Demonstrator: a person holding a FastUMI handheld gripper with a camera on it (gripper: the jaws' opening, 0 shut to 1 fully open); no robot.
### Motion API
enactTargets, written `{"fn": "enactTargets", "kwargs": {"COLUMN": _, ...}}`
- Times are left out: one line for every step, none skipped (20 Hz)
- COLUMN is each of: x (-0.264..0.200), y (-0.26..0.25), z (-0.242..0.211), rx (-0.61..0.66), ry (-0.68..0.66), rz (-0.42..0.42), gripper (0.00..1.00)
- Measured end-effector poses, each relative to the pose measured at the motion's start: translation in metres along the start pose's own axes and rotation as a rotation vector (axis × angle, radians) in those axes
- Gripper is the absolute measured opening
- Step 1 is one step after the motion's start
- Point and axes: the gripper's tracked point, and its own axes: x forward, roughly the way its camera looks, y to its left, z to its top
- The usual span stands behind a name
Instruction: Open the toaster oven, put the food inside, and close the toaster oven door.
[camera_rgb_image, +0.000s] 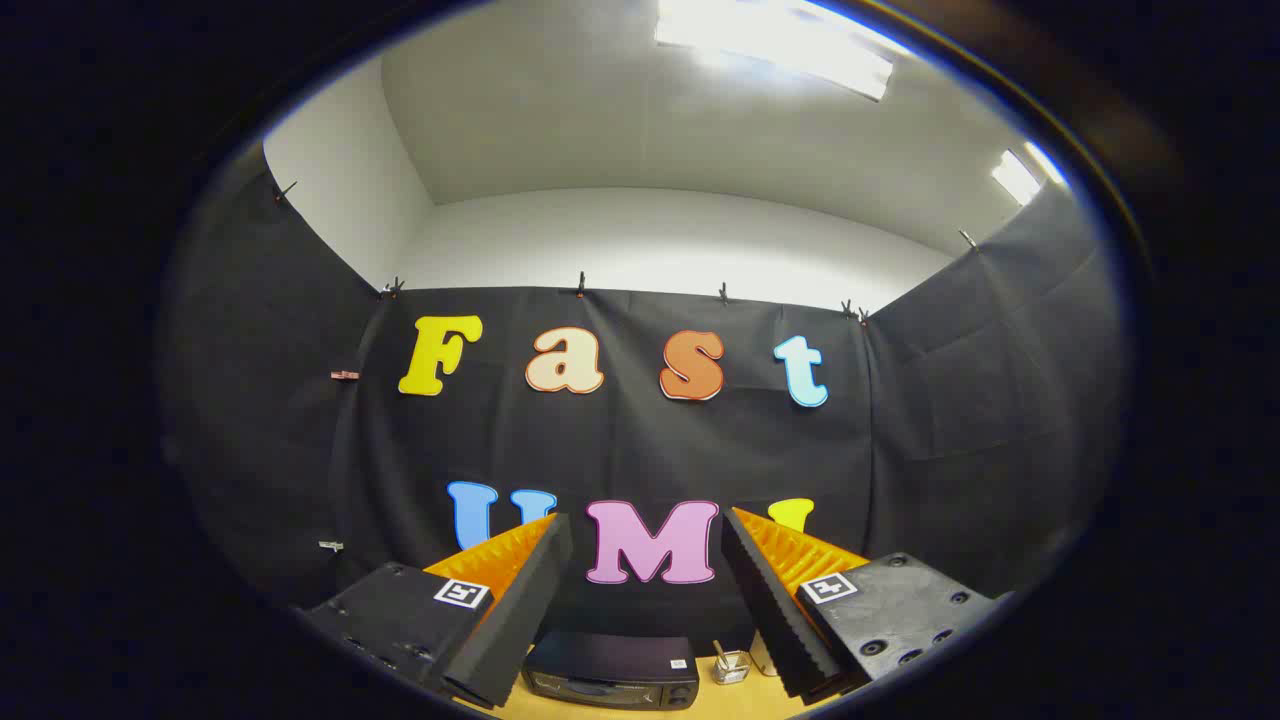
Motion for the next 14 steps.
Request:
{"fn": "enactTargets", "kwargs": {"x": 0.001, "y": 0.000, "z": -0.001, "rx": 0.000, "ry": 0.000, "rz": -0.001, "gripper": 0.97}}
{"fn": "enactTargets", "kwargs": {"x": 0.001, "y": -0.001, "z": -0.002, "rx": 0.003, "ry": 0.004, "rz": -0.004, "gripper": 0.96}}
{"fn": "enactTargets", "kwargs": {"x": 0.002, "y": -0.001, "z": -0.003, "rx": 0.007, "ry": 0.008, "rz": -0.007, "gripper": 0.96}}
{"fn": "enactTargets", "kwargs": {"x": 0.003, "y": -0.002, "z": -0.004, "rx": 0.012, "ry": 0.012, "rz": -0.011, "gripper": 0.97}}
{"fn": "enactTargets", "kwargs": {"x": 0.005, "y": -0.003, "z": -0.007, "rx": 0.016, "ry": 0.016, "rz": -0.015, "gripper": 0.97}}
{"fn": "enactTargets", "kwargs": {"x": 0.006, "y": -0.005, "z": -0.008, "rx": 0.018, "ry": 0.017, "rz": -0.019, "gripper": 0.97}}
{"fn": "enactTargets", "kwargs": {"x": 0.007, "y": -0.006, "z": -0.009, "rx": 0.016, "ry": 0.017, "rz": -0.020, "gripper": 0.97}}
{"fn": "enactTargets", "kwargs": {"x": 0.007, "y": -0.006, "z": -0.010, "rx": 0.013, "ry": 0.019, "rz": -0.019, "gripper": 0.97}}
{"fn": "enactTargets", "kwargs": {"x": 0.007, "y": -0.007, "z": -0.010, "rx": 0.011, "ry": 0.019, "rz": -0.017, "gripper": 0.97}}
{"fn": "enactTargets", "kwargs": {"x": 0.007, "y": -0.008, "z": -0.011, "rx": 0.011, "ry": 0.020, "rz": -0.017, "gripper": 0.97}}
{"fn": "enactTargets", "kwargs": {"x": 0.006, "y": -0.009, "z": -0.012, "rx": 0.012, "ry": 0.023, "rz": -0.019, "gripper": 0.97}}
{"fn": "enactTargets", "kwargs": {"x": 0.006, "y": -0.010, "z": -0.013, "rx": 0.013, "ry": 0.025, "rz": -0.023, "gripper": 0.97}}
{"fn": "enactTargets", "kwargs": {"x": 0.006, "y": -0.011, "z": -0.014, "rx": 0.013, "ry": 0.027, "rz": -0.025, "gripper": 0.97}}
{"fn": "enactTargets", "kwargs": {"x": 0.007, "y": -0.011, "z": -0.013, "rx": 0.014, "ry": 0.026, "rz": -0.028, "gripper": 0.97}}
